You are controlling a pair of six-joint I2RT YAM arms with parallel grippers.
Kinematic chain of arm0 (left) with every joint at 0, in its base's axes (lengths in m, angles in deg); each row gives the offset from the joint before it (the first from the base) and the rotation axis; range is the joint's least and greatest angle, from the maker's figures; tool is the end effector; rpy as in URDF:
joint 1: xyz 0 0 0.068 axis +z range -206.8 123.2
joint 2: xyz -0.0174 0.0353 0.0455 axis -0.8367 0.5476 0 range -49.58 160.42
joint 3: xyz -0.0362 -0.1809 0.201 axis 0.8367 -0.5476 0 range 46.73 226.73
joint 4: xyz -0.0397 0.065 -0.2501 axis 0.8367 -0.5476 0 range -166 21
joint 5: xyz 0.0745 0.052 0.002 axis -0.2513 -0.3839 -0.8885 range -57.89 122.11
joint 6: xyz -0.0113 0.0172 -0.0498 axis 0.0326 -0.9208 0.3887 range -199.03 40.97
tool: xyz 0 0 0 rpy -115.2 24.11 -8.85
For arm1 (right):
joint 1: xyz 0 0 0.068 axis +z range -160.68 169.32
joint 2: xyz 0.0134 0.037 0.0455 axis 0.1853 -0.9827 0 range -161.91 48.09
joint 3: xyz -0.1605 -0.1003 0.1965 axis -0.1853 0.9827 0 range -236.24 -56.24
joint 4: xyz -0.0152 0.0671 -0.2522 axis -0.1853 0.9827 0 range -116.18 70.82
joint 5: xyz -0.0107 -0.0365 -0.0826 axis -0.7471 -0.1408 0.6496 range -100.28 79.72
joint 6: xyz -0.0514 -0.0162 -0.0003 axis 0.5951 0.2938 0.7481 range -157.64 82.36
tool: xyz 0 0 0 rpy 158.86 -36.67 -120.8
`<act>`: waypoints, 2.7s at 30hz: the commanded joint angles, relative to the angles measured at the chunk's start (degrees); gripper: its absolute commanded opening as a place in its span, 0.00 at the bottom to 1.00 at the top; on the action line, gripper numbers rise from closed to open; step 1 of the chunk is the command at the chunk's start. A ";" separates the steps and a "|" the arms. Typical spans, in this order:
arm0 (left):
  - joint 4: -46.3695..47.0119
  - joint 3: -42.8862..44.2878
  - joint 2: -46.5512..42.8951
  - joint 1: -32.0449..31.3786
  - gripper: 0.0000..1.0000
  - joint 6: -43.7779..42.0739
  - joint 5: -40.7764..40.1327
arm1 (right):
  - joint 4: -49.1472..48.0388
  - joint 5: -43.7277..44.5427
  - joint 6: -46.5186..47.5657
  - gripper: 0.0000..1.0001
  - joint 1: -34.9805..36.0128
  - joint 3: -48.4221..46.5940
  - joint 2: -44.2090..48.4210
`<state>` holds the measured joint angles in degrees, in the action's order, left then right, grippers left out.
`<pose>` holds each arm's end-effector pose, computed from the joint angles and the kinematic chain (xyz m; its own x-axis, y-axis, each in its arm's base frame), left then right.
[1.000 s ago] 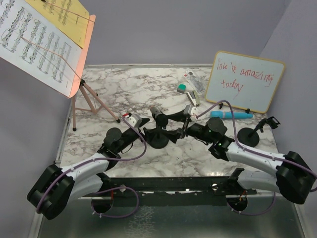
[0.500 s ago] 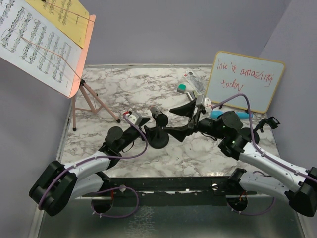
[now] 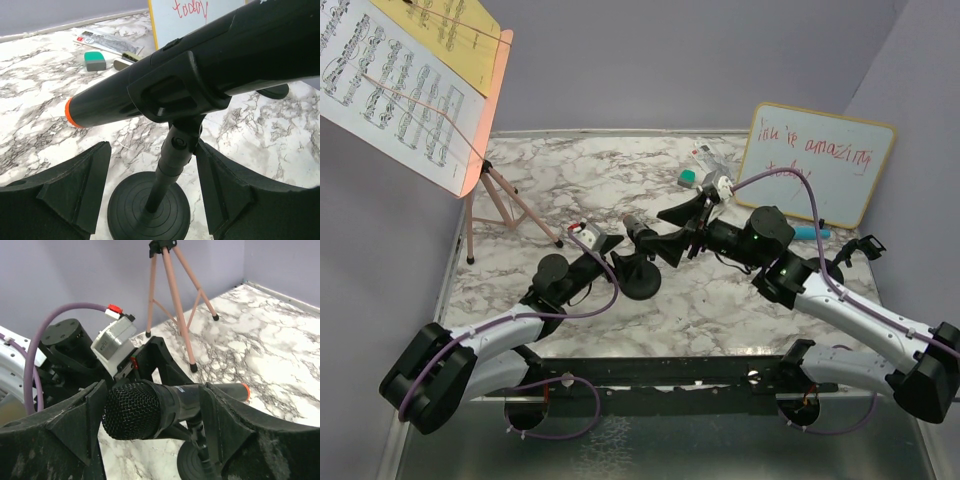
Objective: Pack up the instrument practice props
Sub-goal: Remove the microphone from the microphone stand.
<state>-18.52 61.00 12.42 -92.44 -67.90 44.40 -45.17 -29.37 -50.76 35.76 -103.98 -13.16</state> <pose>0.1694 -0.1307 0.2108 -0.1051 -0.1568 -0.9820 0.7358 0.6521 -0.1828 0.1656 0.1909 0.3564 -0.1422 0.1617 -0.9765 -0.9003 0.3888 0.1955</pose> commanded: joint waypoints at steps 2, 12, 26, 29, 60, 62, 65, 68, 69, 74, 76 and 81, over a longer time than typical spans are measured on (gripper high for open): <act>2.96 1.54 1.24 0.13 0.74 1.07 -0.97 | 3.65 4.17 0.12 0.72 0.12 2.73 2.33; 5.21 1.91 3.27 0.13 0.73 2.69 -1.19 | 4.91 2.58 3.65 0.56 0.06 7.84 4.92; 12.90 1.48 7.98 0.13 0.72 4.95 -1.77 | 11.53 -0.29 4.15 0.41 0.06 11.03 6.09; 13.98 1.79 9.34 0.11 0.72 4.55 -1.86 | 14.20 -1.03 3.48 0.41 0.02 10.94 7.36; 9.09 1.05 6.96 0.39 0.72 -7.41 -6.33 | 49.32 3.61 4.40 0.83 0.06 -29.33 -16.35; 9.11 1.41 7.67 0.48 0.71 -7.79 -6.61 | 50.86 2.76 5.26 0.82 0.05 -31.72 -19.07; 9.20 2.19 8.91 0.56 0.68 -8.21 -6.46 | 51.65 2.63 6.78 0.81 0.06 -33.43 -21.81; 9.37 2.89 10.09 0.57 0.67 -8.33 -6.06 | 52.33 4.29 8.24 0.80 0.06 -34.11 -23.99; 9.62 3.07 10.48 0.57 0.66 -8.32 -5.86 | 52.55 4.44 8.67 0.79 0.05 -34.30 -24.70; 10.24 3.66 11.75 0.57 0.58 -8.38 -5.05 | 54.60 2.70 10.39 0.70 0.06 -36.00 -27.85; 10.34 3.67 11.96 0.61 0.51 -8.45 -4.96 | 55.47 1.37 10.88 0.65 0.06 -36.54 -28.75; 10.23 3.04 12.01 0.57 0.25 -9.06 -5.82 | 59.17 1.29 12.55 0.41 0.03 -37.61 -29.29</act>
<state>-8.66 63.55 23.94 -92.11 -75.61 39.31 9.26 -27.16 -40.58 35.80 -139.41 -41.93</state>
